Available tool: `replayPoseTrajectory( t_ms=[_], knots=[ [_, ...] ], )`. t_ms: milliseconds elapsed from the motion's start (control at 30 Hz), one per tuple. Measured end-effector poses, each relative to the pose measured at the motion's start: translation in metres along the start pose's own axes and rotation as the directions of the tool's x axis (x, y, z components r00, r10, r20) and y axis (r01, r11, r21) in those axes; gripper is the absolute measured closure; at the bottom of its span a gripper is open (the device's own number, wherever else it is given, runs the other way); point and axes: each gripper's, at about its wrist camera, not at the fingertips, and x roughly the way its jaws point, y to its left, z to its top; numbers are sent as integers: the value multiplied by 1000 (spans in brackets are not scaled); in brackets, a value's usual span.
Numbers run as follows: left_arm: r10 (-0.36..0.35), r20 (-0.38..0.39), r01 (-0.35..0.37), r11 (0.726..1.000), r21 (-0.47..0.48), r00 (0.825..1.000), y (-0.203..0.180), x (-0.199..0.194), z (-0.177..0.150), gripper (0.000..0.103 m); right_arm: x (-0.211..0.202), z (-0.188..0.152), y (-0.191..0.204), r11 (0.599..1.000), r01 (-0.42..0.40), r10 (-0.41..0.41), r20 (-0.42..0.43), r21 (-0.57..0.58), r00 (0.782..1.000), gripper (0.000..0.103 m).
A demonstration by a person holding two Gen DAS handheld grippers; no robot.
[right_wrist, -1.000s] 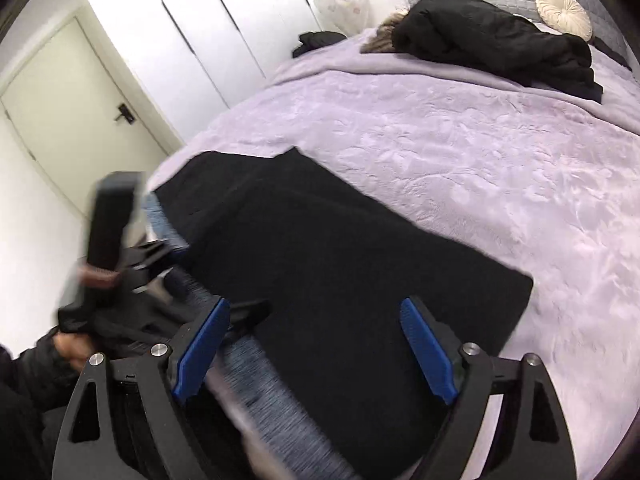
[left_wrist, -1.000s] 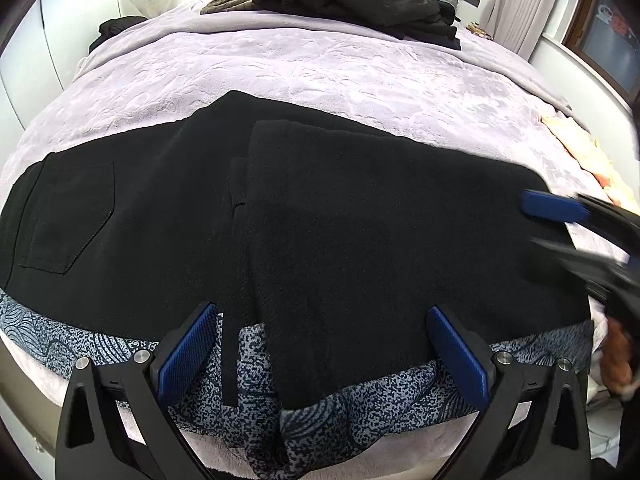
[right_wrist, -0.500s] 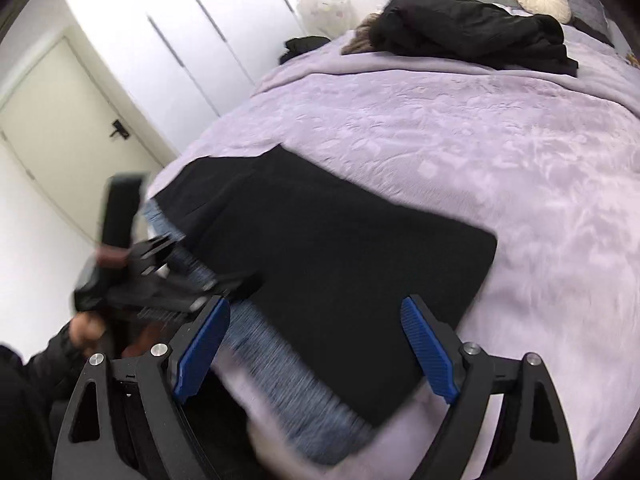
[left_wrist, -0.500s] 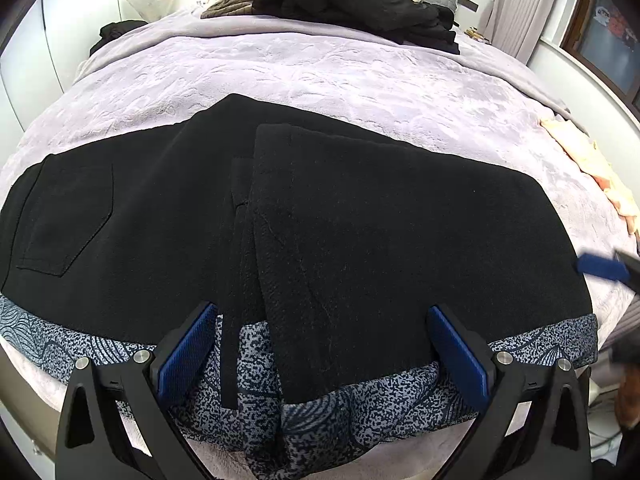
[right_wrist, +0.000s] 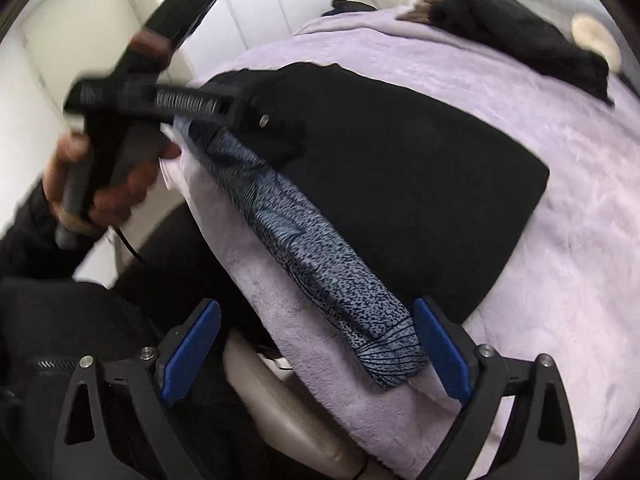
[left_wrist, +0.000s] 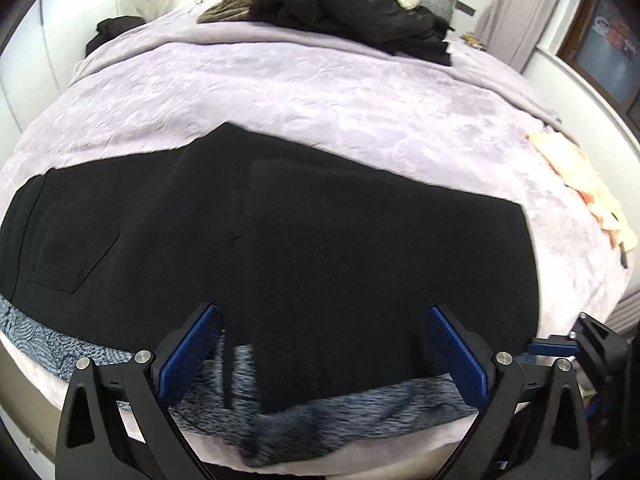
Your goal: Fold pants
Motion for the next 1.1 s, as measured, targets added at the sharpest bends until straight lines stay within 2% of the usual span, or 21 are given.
replayPoseTrajectory(
  t_ms=[100, 167, 333, 433, 533, 633, 700, 800, 867, 933, 1000, 1033, 1100],
  knots=[
    [47, 37, -49, 996, 68, 998, -17, -2, 2, 0, -10, 8, -3, 1000, -7, 7, -10, -4, 1000, 3],
    [88, 27, -90, 993, 78, 996, -19, 3, 5, 0, -25, 16, -7, 1000, -13, 13, 35, -10, 999, 3],
    [23, 68, -25, 999, 27, 997, -9, -11, 12, 0, -57, 34, -29, 998, 55, -54, 142, -1, 988, 3],
    [10, 46, -12, 999, 44, 999, -9, 4, 16, 0, -43, 49, -52, 995, 73, -84, 163, 70, 983, 3],
    [105, -27, -103, 992, 67, 994, -9, 43, 17, 0, -8, 60, -78, 983, 44, -63, 103, 178, 993, 3],
    [90, 8, -90, 995, 51, 996, -8, 26, 15, 0, 11, 64, -83, 970, 187, -189, -2, 157, 982, 3],
    [51, 57, -53, 998, 39, 997, -2, 5, 9, 0, 0, 70, -80, 972, 163, -169, 23, 167, 985, 3],
    [10, 115, -16, 999, 52, 993, 6, -22, -6, 0, -23, 80, -72, 981, 130, -146, 109, 141, 983, 3],
    [-7, 103, 1, 998, 58, 995, 6, -26, -17, 0, -28, 95, -68, 986, 113, -130, 143, 120, 981, 3],
    [3, 79, -9, 997, 77, 997, 1, -22, -24, 0, -19, 113, -65, 988, 119, -132, 134, 101, 982, 3],
    [97, 22, -99, 992, 82, 995, 0, -5, -26, 0, -8, 126, -64, 989, 128, -137, 116, 79, 984, 3],
    [102, -5, -101, 993, 53, 995, 5, 3, -27, 0, 2, 135, -62, 990, 120, -127, 109, 68, 986, 3],
    [67, 7, -67, 998, -2, 998, 13, 3, -27, 0, 20, 154, -54, 994, 100, -104, 84, 54, 991, 3]
  ],
)
